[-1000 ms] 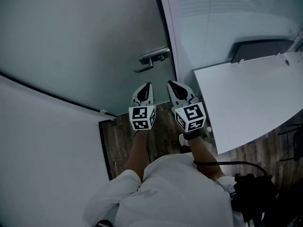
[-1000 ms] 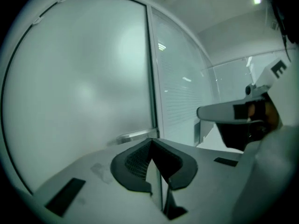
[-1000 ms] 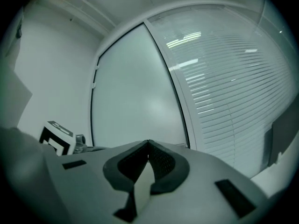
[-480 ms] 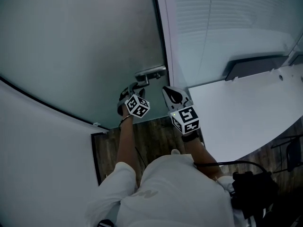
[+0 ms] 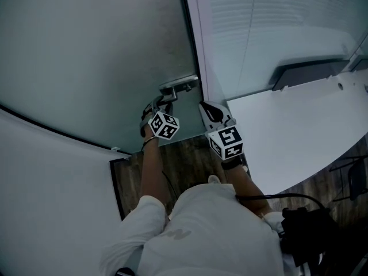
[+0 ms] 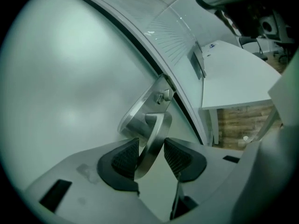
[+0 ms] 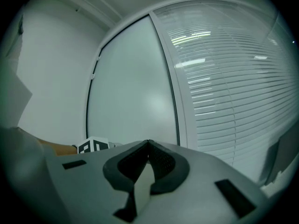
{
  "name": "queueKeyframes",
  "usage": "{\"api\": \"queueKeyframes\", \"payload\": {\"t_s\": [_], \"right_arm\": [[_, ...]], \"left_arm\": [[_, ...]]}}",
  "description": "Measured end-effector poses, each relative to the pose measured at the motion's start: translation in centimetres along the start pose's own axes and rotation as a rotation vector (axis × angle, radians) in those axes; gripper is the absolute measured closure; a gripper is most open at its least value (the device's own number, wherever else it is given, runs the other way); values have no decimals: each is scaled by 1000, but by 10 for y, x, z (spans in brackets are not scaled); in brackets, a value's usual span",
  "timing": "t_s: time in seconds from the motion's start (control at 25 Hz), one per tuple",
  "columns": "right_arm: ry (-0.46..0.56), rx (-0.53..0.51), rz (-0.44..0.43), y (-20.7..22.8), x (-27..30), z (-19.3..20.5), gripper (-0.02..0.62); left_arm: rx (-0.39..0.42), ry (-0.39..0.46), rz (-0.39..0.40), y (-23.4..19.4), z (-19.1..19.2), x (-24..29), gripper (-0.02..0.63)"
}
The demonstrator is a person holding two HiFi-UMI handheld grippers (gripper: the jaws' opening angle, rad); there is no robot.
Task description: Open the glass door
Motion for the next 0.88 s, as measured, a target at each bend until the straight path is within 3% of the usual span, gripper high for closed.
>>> {"api": "queueKeyframes", "payload": {"t_s": [0.16, 0.32, 0.48, 0.64, 0.88], "right_arm": [[-2, 23, 45, 12, -2, 5, 593], [2, 42, 74, 19, -5, 9, 594], [13, 53, 94, 21, -7, 8, 593], [20, 50, 99, 15, -8, 6, 593], [20, 64, 88, -1, -9, 9, 593]], "left_arm": [[2, 21, 39, -2, 2, 0, 451], [30, -10, 159, -9, 0, 2, 464], [-68, 44, 219, -10, 4, 5, 466], [-132, 129, 192, -7, 13, 5, 466], [-124, 109, 187, -7, 11, 2, 466]]}}
Point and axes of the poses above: the fingertips, and each gripper's own axes: x forward along the fingers, y to its right, z out of its underside, the point moved 8 cm from there along -x, backward along the fingers, and after that the axes turned 11 degrees about x, right-handed, at the moved point
